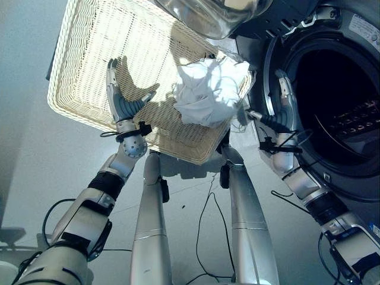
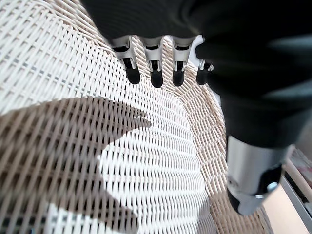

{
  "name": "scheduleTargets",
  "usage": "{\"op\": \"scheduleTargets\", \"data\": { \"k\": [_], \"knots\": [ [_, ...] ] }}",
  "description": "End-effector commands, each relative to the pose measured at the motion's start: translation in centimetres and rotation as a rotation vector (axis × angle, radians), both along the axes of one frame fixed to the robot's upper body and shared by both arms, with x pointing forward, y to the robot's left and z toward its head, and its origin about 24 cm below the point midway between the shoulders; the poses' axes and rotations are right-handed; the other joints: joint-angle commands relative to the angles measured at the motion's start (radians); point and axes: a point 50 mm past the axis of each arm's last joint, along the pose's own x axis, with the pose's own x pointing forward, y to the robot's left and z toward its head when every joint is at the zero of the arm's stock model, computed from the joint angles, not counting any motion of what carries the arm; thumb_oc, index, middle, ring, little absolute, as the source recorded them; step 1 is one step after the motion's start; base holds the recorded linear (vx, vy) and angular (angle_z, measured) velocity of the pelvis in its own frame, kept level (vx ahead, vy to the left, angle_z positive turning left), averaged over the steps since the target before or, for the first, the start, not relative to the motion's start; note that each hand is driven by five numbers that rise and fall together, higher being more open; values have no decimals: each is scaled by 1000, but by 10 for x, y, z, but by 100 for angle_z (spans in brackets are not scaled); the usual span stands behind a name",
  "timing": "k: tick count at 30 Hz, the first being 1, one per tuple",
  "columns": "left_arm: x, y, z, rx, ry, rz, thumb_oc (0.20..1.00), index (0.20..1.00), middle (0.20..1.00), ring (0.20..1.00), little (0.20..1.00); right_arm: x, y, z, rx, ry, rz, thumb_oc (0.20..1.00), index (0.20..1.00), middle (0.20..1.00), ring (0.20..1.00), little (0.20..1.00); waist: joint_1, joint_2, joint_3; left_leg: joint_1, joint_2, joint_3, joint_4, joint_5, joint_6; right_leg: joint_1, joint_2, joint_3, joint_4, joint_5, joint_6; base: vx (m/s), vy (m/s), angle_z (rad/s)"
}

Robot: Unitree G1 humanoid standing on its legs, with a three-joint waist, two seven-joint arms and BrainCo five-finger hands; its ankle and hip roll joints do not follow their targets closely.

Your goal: Put the clothes into the washing machine.

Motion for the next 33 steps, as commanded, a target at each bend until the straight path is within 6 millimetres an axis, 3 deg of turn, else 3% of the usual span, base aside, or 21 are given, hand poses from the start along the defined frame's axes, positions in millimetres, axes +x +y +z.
{"op": "scheduleTargets", "data": {
  "k": [1,8,12,19,25,33],
  "knots": [
    [-3,-1,9,-27,-68,12,1000,1000,1000,1000,1000,-13,15,10,-105,-93,96,1000,1000,1000,1000,1000,10,4,-21,-12,-66,54,119,-84,43,103,79,-53,-253,188,64,0,0,0],
    [-2,-5,9,-46,-62,-4,1000,1000,1000,1000,1000,-16,40,32,-179,-172,196,1000,1000,1000,1000,1000,31,11,-21,-11,-68,46,124,-77,40,113,74,-64,-250,182,61,0,-1,0],
    [0,-6,13,-48,-65,-7,1000,1000,1000,1000,1000,-13,45,34,-210,-155,210,1000,1000,1000,1000,1000,37,14,-21,-16,-69,42,127,-75,40,112,73,-67,-246,180,60,0,0,0],
    [1,-3,21,-60,-84,2,1000,1000,1000,1000,1000,4,47,27,-310,-9,155,1000,1000,1000,1000,1000,46,13,-21,-20,-73,37,132,-75,40,108,71,-76,-242,179,56,0,0,0],
    [5,-2,31,-59,-93,10,1000,1000,1000,1000,1000,34,35,5,-448,231,-4,1000,1000,1000,1000,1000,57,12,-21,-29,-82,32,142,-73,39,101,64,-87,-241,184,53,8,-3,1],
    [11,-6,44,-54,-112,-5,1000,1000,1000,1000,1000,60,24,-2,-577,395,-164,1000,1000,1000,1000,1000,73,21,-21,-40,-91,27,147,-71,38,91,57,-99,-239,189,50,6,-1,1]
  ]
}}
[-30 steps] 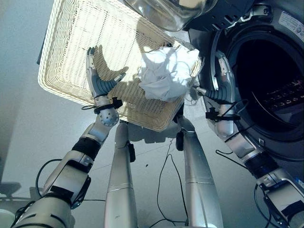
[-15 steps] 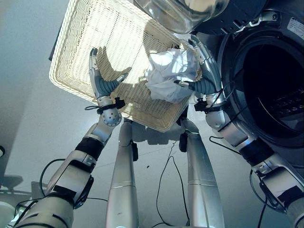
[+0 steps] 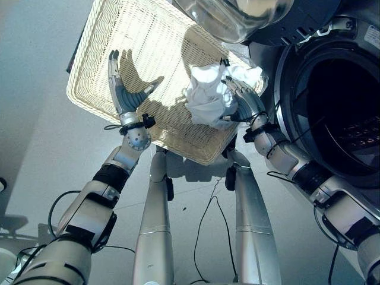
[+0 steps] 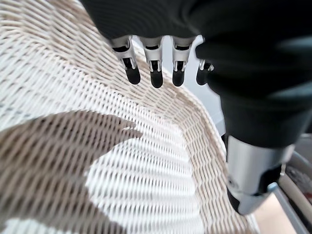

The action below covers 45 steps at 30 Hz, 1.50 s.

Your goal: Put the clothes into the washing machine.

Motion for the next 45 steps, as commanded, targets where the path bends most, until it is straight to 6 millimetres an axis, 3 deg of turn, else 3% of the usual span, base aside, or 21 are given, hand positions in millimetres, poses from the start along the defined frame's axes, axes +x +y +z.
{"op": "scheduleTargets", "data": {
  "k": [1,7,15,16,17,18,30,38,40,41,43,44,45],
  "knots": [
    [-1,1,12,-40,-60,0,1000,1000,1000,1000,1000,0,-4,-5,-46,29,-24,1000,1000,1000,1000,1000,-10,17,-19,-50,-90,37,138,-79,46,89,63,-89,-285,211,56,10,0,6],
    [1,-5,19,-24,-78,-21,1000,1000,1000,1000,1000,13,-19,-8,-183,98,-171,1000,1000,1000,1000,1000,0,22,-19,-56,-93,33,137,-76,47,84,60,-96,-285,213,55,12,-5,5],
    [2,-10,24,-20,-90,-46,1000,1000,1000,1000,1000,21,-26,-7,-341,107,-261,1000,1000,1000,1000,1000,10,28,-19,-55,-96,28,130,-72,51,82,62,-98,-286,217,54,0,0,0],
    [2,-11,24,-19,-93,-52,1000,1000,1000,1000,1000,23,-27,-8,-360,102,-270,853,853,853,853,853,13,29,-19,-56,-96,26,129,-72,52,82,61,-99,-287,218,54,0,0,0],
    [2,-12,25,-17,-96,-60,1000,1000,1000,1000,1000,25,-29,-8,-380,103,-291,379,379,379,379,379,16,32,-19,-55,-97,23,127,-71,52,82,60,-100,-291,219,53,0,0,0],
    [3,-13,26,-16,-97,-61,1000,1000,1000,1000,1000,26,-30,-7,-388,103,-297,200,200,200,200,200,17,33,-19,-56,-97,23,126,-71,52,82,60,-100,-291,219,53,1,-4,3],
    [2,-23,24,-23,-113,-86,1000,1000,1000,1000,1000,30,-35,-17,-462,118,-320,200,200,200,200,200,29,49,-19,-61,-103,17,126,-65,60,76,60,-104,-290,223,50,0,0,0],
    [2,-23,24,-32,-107,-94,1000,1000,1000,1000,1000,30,-33,-22,-381,156,-296,200,200,200,200,200,29,49,-19,-64,-103,17,122,-61,61,73,60,-104,-293,228,49,0,0,0],
    [1,-23,23,-37,-103,-98,1000,1000,1000,1000,1000,29,-29,-27,-229,257,-229,200,200,200,200,200,28,50,-19,-61,-103,17,117,-60,62,73,61,-104,-293,230,48,0,0,0],
    [1,-22,24,-40,-101,-99,1000,1000,1000,1000,1000,28,-23,-30,-17,350,-162,200,200,200,200,200,27,50,-19,-62,-102,16,116,-57,60,71,61,-104,-291,229,47,0,0,0],
    [1,-22,23,-44,-99,-102,1000,1000,1000,1000,1000,26,-16,-34,184,433,-76,200,200,200,200,200,28,49,-19,-62,-102,16,114,-55,59,71,62,-104,-291,228,45,0,0,0],
    [0,-17,23,-45,-97,-103,1000,1000,1000,1000,1000,23,-9,-34,446,490,24,200,200,200,200,200,27,48,-19,-62,-102,14,115,-54,57,68,62,-104,-286,227,43,0,0,0],
    [0,-16,22,-46,-96,-103,1000,1000,1000,1000,1000,22,-7,-33,528,499,57,200,200,200,200,200,27,47,-19,-61,-102,14,116,-54,56,68,63,-103,-285,226,43,0,0,0]
  ]
}}
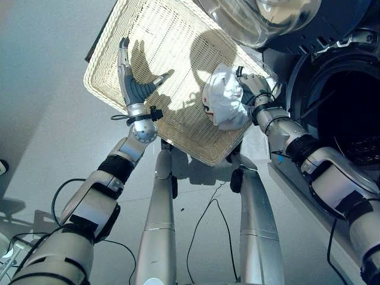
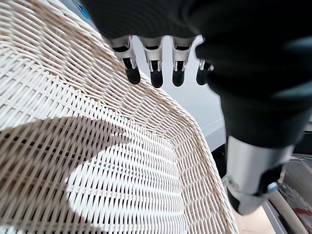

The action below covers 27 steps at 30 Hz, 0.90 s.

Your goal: Put the clothes into the washing machine.

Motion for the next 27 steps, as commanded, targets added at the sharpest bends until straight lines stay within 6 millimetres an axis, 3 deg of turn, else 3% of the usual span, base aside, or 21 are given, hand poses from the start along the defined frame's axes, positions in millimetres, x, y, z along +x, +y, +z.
{"op": "scheduleTargets", "data": {
  "k": [1,2,3,4,5,6,7,11,15,16,18,19,20,24,26,27],
  "knots": [
    [-3,5,12,-78,-63,-30,1000,1000,1000,1000,1000,-11,13,-43,510,227,188,200,200,200,200,200,-24,37,-15,-49,-103,62,114,-61,75,78,67,-66,-335,255,60,0,0,0],
    [-3,6,12,-79,-61,-29,1000,1000,1000,1000,1000,-12,14,-42,587,239,215,200,200,200,200,200,-25,36,-15,-49,-102,62,116,-62,74,77,68,-66,-333,254,59,0,0,0],
    [-4,11,10,-84,-57,-24,1000,1000,1000,1000,1000,-16,15,-38,835,233,310,200,200,200,200,200,-29,31,-15,-47,-103,63,120,-64,73,77,71,-64,-328,253,59,0,0,0],
    [-4,11,8,-86,-55,-23,1000,1000,1000,1000,1000,-18,16,-37,894,239,352,200,200,200,200,200,-30,30,-15,-46,-102,63,120,-64,73,78,72,-63,-328,253,60,0,0,0],
    [-5,13,6,-89,-52,-13,1000,1000,1000,1000,1000,-24,18,-30,1145,243,505,200,200,200,200,200,-37,23,-15,-45,-100,66,124,-66,72,78,75,-62,-324,251,61,0,0,0],
    [-5,13,6,-88,-51,-11,1000,1000,1000,1000,1000,-26,17,-29,1186,240,538,200,200,200,200,200,-39,21,-15,-45,-100,67,126,-68,71,78,75,-61,-323,251,61,0,0,0],
    [-6,13,3,-90,-49,-1,1000,1000,1000,1000,1000,-33,19,-24,1364,231,690,200,200,200,200,200,-45,14,-15,-42,-98,70,124,-68,71,80,77,-60,-323,252,64,0,0,0],
    [-7,17,1,-87,-44,14,1000,1000,1000,1000,1000,-43,10,-10,1533,157,897,200,200,200,200,200,-55,3,-15,-32,-91,73,116,-71,69,88,76,-56,-328,254,71,0,0,0],
    [-7,19,0,-86,-44,19,1000,1000,1000,1000,1000,-45,3,-5,1579,118,952,200,200,200,200,200,-57,1,-15,-28,-90,73,112,-73,69,91,78,-53,-330,254,73,0,0,0],
    [-8,28,0,-85,-46,32,1000,1000,1000,1000,1000,-48,-14,5,1653,44,1050,200,200,200,200,200,-62,-5,-15,-22,-86,72,105,-80,67,96,77,-49,-339,254,78,-6,-10,-3],
    [-10,36,-1,-82,-49,41,1000,1000,1000,1000,1000,-50,-35,5,1725,-35,1076,200,200,200,200,200,-67,-9,-15,-17,-83,72,100,-86,65,101,78,-47,-343,254,82,-6,-13,-5],
    [-10,37,-1,-83,-49,42,1000,1000,1000,1000,1000,-50,-38,4,1734,-41,1079,200,200,200,200,200,-67,-9,-15,-17,-82,72,100,-86,65,101,78,-46,-343,254,83,-7,-7,-3],
    [-11,43,-3,-83,-52,50,1000,1000,1000,1000,1000,-51,-59,2,1812,-149,1053,200,200,200,200,200,-71,-13,-15,-16,-79,74,98,-91,63,102,77,-45,-348,255,86,0,0,0],
    [-14,55,-6,-81,-50,64,1000,1000,1000,1000,1000,-56,-110,-15,1985,-376,940,200,200,200,200,200,-78,-18,-15,-8,-72,78,96,-100,62,114,76,-44,-357,257,91,1,-9,-2],
    [-14,55,-6,-81,-50,64,1000,1000,1000,1000,1000,-56,-113,-16,1995,-392,927,200,200,200,200,200,-77,-19,-15,-8,-71,78,95,-100,61,115,77,-44,-358,258,91,0,0,0],
    [-14,60,-6,-81,-50,75,1000,1000,1000,1000,1000,-60,-140,-31,2069,-502,760,200,200,200,200,200,-85,-23,-15,-7,-66,80,99,-106,58,118,76,-42,-363,262,94,0,0,0]
  ]
}}
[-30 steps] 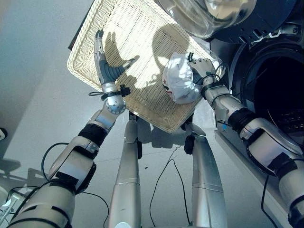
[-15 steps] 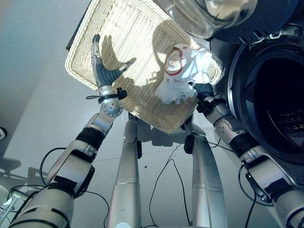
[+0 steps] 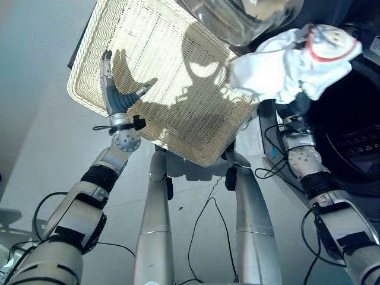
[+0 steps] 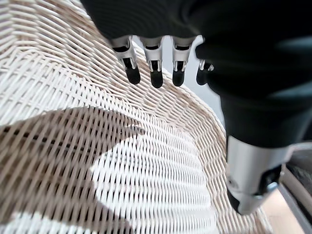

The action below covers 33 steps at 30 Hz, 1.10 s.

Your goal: Put the clothes into the washing machine.

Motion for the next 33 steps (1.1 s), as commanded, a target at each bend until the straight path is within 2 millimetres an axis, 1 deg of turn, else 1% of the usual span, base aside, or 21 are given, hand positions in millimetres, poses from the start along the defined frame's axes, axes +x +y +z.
{"op": "scheduleTargets", "data": {
  "k": [1,2,4,5,7,8,10,12,13,14,15,16,18,19,22,26,28,30,31,32,33],
  "knots": [
    [-3,11,15,-57,-91,2,1000,1000,1000,1000,1000,-14,-44,8,178,-64,-197,200,200,200,200,200,-26,-18,-18,-6,-75,79,97,-96,57,97,66,-36,-315,250,98,0,0,0],
    [-4,12,14,-59,-92,4,1000,1000,1000,1000,1000,-17,-55,0,204,-7,-255,200,200,200,200,200,-29,-18,-18,-4,-72,81,97,-99,56,99,64,-36,-317,252,99,0,0,0],
    [-4,12,14,-61,-93,5,1000,1000,1000,1000,1000,-18,-60,-4,220,25,-284,200,200,200,200,200,-30,-17,-18,-3,-72,82,97,-100,56,100,64,-35,-320,253,99,-9,7,-2],
    [-4,12,15,-62,-102,7,1000,1000,1000,1000,1000,-19,-68,-10,245,84,-325,200,200,200,200,200,-33,-17,-18,-15,-73,84,95,-89,57,89,63,-33,-327,266,97,-17,12,-5],
    [-4,12,13,-64,-97,8,1000,1000,1000,1000,1000,-20,-71,-16,262,119,-348,200,200,200,200,200,-32,-16,-18,-6,-72,83,97,-98,56,98,64,-32,-325,259,98,2,4,-4],
    [-4,9,12,-62,-96,8,1000,1000,1000,1000,1000,-22,-77,-29,291,224,-395,200,200,200,200,200,-32,-15,-18,-4,-71,84,97,-100,56,101,64,-30,-328,260,98,9,-4,-5],
    [-2,7,12,-64,-93,6,1000,1000,1000,1000,1000,-22,-82,-41,309,338,-426,200,200,200,200,200,-30,-11,-18,-2,-72,85,98,-99,57,103,64,-30,-328,261,97,-2,-3,-6],
    [-2,6,12,-62,-94,5,1000,1000,1000,1000,1000,-21,-84,-47,314,413,-434,200,200,200,200,200,-29,-9,-18,-2,-72,85,97,-97,57,102,63,-30,-328,263,96,-1,-1,-2],
    [-1,4,11,-63,-91,1,1000,1000,1000,1000,1000,-21,-85,-58,311,520,-441,200,200,200,200,200,-24,-5,-18,0,-72,86,96,-97,58,106,62,-31,-329,262,94,0,0,0],
    [0,2,12,-63,-93,-2,1000,1000,1000,1000,1000,-20,-85,-61,305,577,-440,200,200,200,200,200,-22,-3,-18,-4,-73,85,95,-94,59,103,61,-32,-331,264,93,0,0,0],
    [0,2,15,-63,-100,-2,1000,1000,1000,1000,1000,-19,-85,-59,306,572,-438,200,200,200,200,200,-24,-3,-18,-14,-74,86,93,-84,60,93,59,-32,-334,273,92,-5,-8,-3],
    [1,-2,14,-61,-93,-8,1000,1000,1000,1000,1000,-19,-87,-69,292,700,-437,200,200,200,200,200,-17,1,-18,-4,-74,85,94,-92,60,102,61,-34,-331,265,91,-16,-10,-3],
    [2,-4,17,-53,-97,-12,1000,1000,1000,1000,1000,-19,-91,-65,290,764,-463,200,200,200,200,200,-13,3,-18,-16,-77,83,93,-80,61,92,60,-36,-333,276,88,0,0,0],
    [2,-5,15,-51,-91,-13,1000,1000,1000,1000,1000,-19,-93,-66,291,783,-474,200,200,200,200,200,-11,4,-18,-7,-76,82,96,-89,60,101,61,-37,-330,267,90,13,-42,-2],
    [1,-5,14,-26,-82,-14,1000,1000,1000,1000,1000,-26,-118,-43,322,851,-647,200,200,200,200,200,1,3,-18,-2,-74,73,99,-91,58,113,60,-46,-331,268,92,0,-63,-1],
    [-2,0,14,1,-82,-8,1000,1000,1000,1000,1000,-44,-150,-7,441,873,-859,200,200,200,200,200,5,-11,-18,-2,-75,59,103,-99,58,122,63,-51,-342,274,96,-14,-79,-1],
    [-4,2,13,12,-83,-6,1000,1000,1000,1000,1000,-55,-162,12,497,824,-976,200,200,200,200,200,5,-18,-18,1,-72,55,99,-100,58,128,64,-55,-346,276,99,-10,-62,1],
    [-7,5,12,23,-83,0,1000,1000,1000,1000,1000,-65,-169,41,529,734,-1096,200,200,200,200,200,2,-27,-18,4,-70,51,90,-101,58,132,67,-54,-357,280,99,-6,-22,2],
    [-8,8,12,25,-82,5,1000,1000,1000,1000,1000,-68,-169,55,497,699,-1141,256,256,256,256,256,-3,-33,-18,7,-69,48,87,-102,58,135,69,-52,-361,281,99,-6,-6,3],
    [-8,9,12,25,-80,8,1000,1000,1000,1000,1000,-69,-168,63,476,679,-1166,583,583,583,583,583,-4,-37,-18,10,-69,46,85,-103,59,137,70,-50,-364,281,99,-4,8,3],
    [-8,10,13,25,-80,11,1000,1000,1000,1000,1000,-71,-168,73,458,653,-1197,956,956,956,956,956,-5,-41,-18,13,-70,45,81,-103,60,139,71,-50,-366,282,100,0,0,0]
  ]
}}
